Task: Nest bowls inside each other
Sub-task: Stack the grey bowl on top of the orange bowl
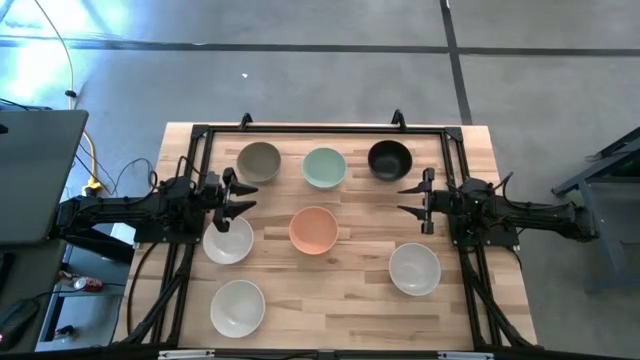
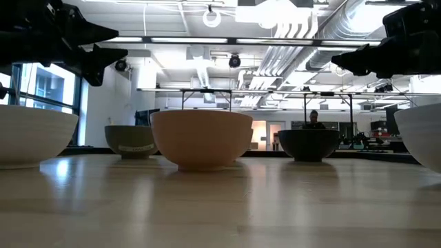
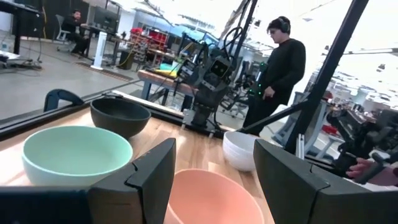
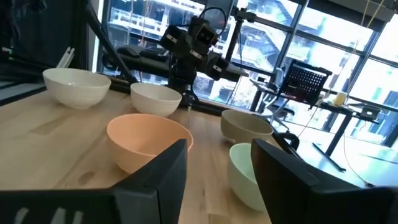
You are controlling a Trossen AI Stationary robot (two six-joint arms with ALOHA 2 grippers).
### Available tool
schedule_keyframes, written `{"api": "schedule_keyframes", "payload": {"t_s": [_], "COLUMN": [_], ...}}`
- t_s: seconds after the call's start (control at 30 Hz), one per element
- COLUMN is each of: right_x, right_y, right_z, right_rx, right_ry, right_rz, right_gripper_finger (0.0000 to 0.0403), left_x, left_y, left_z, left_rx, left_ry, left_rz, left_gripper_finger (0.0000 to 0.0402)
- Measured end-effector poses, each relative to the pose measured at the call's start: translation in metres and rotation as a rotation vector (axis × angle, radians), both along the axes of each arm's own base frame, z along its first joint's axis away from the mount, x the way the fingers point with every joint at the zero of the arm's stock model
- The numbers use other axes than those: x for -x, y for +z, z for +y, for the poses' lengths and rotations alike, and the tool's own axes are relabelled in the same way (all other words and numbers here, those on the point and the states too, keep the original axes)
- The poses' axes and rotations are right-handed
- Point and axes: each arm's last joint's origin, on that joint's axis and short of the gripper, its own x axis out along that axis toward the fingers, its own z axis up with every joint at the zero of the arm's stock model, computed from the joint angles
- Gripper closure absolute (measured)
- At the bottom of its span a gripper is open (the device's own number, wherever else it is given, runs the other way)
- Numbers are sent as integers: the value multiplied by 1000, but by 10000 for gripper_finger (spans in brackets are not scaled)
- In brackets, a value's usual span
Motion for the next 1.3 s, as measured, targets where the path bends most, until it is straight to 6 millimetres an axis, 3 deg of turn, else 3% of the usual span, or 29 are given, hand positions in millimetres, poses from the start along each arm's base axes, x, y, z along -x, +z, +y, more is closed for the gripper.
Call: {"api": "schedule_keyframes", "payload": {"t_s": [0.2, 0.57, 0.87, 1.3], "right_x": [0, 0, 0, 1], "right_y": [0, 5, 6, 11], "right_z": [0, 0, 0, -1], "right_rx": [-10, -385, -505, -615], "right_ry": [1, 26, 36, 23], "right_rz": [0, -67, -75, -142], "right_gripper_finger": [231, 231, 231, 231], "left_x": [0, 0, 0, -23], "left_y": [1, 2, 40, 69], "left_z": [-1, -2, -3, 2], "left_rx": [2, 17, -161, -166], "left_ry": [-34, -76, -75, -117], "left_rz": [-15, -15, -72, 106], "left_gripper_finger": [195, 195, 194, 194]}}
